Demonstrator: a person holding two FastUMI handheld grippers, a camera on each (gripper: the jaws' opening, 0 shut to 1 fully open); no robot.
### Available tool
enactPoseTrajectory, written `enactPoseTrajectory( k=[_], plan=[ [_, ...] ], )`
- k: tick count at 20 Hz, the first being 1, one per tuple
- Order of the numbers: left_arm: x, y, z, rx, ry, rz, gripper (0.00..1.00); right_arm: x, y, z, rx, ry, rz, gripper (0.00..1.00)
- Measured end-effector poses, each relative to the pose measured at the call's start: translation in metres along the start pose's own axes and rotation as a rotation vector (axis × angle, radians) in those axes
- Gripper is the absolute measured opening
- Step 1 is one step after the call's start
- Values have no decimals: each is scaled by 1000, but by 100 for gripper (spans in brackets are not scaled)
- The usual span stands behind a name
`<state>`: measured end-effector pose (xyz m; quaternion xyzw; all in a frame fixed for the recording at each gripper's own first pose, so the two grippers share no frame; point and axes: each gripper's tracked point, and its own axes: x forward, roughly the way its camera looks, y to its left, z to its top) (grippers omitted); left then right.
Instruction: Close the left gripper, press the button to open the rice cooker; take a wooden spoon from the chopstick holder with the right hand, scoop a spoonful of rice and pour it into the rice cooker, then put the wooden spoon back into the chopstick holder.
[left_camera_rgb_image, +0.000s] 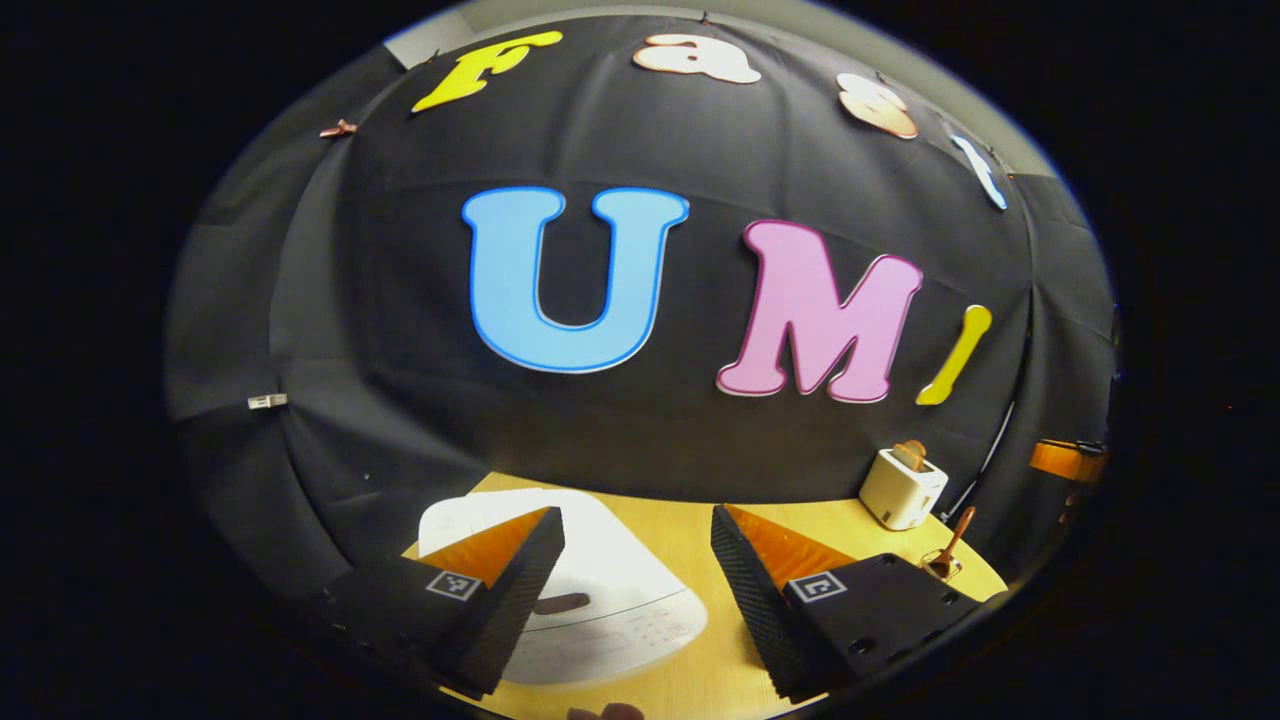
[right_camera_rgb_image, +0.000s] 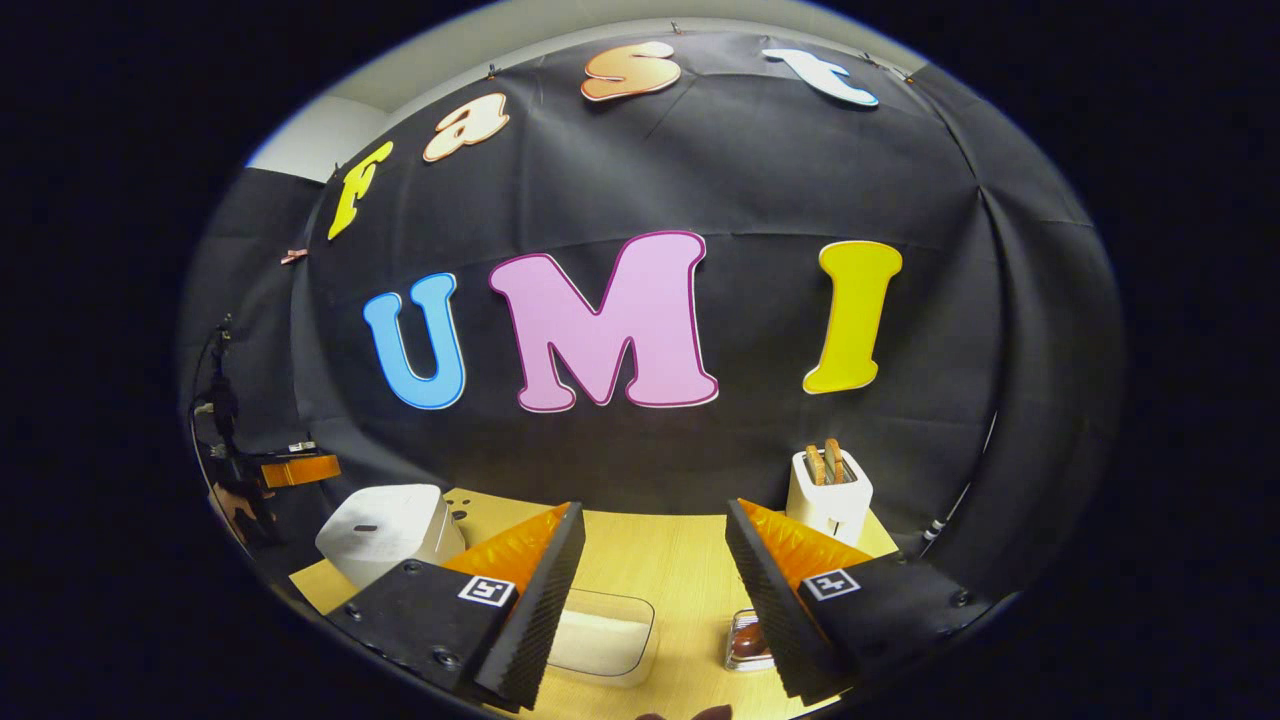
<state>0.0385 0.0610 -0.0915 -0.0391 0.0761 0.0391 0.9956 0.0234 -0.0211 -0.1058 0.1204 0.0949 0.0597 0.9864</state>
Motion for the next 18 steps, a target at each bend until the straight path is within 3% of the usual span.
enactPoseTrajectory(
  k=[5, 8, 18],
  plan=[
    [-14, -30, 9, 16, -37, -74, 95, -2, -2, 4, -2, -16, -7, 90],
    [-13, -33, 11, 16, -39, -75, 95, -3, 1, 8, -8, -32, 4, 98],
    [-9, -36, 8, -4, -20, -85, 95, -3, -1, 5, -63, -24, -9, 98]
  ],
)
